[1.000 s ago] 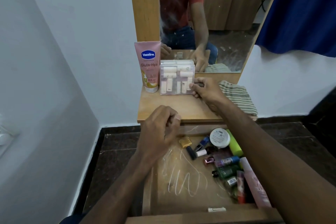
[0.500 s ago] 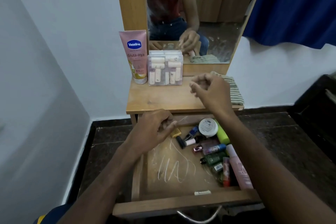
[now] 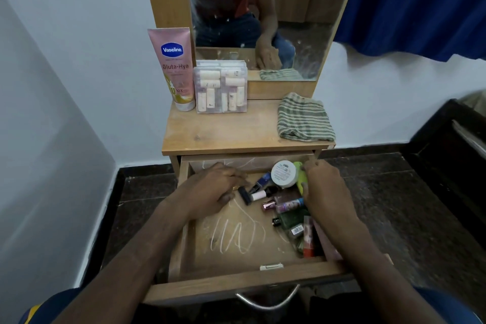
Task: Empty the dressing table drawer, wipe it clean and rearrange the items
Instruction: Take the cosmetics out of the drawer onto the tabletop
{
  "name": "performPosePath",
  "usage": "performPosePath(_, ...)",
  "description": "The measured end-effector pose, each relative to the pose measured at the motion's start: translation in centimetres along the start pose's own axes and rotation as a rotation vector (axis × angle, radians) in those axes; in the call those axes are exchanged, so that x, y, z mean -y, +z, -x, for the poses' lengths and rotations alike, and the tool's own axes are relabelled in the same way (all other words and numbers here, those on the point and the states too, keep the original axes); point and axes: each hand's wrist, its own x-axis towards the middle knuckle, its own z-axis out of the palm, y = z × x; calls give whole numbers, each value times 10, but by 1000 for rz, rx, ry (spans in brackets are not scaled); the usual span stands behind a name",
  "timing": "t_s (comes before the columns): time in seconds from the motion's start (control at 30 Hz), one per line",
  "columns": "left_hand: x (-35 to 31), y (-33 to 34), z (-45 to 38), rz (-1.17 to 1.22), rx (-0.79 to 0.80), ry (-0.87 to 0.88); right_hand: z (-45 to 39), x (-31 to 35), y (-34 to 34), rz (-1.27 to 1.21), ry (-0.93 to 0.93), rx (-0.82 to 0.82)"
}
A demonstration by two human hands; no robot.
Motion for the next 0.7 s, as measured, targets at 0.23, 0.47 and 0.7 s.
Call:
performPosePath(0.23, -2, 2, -3, 26, -29, 7, -6, 3, 7, 49, -96, 54)
performPosePath(0.47, -9, -2, -10, 127, -104, 3, -12, -9, -2, -99, -134, 53)
performPosePath(0.7, -14, -4, -11, 155, -123, 2, 1, 7, 12, -64, -164, 149)
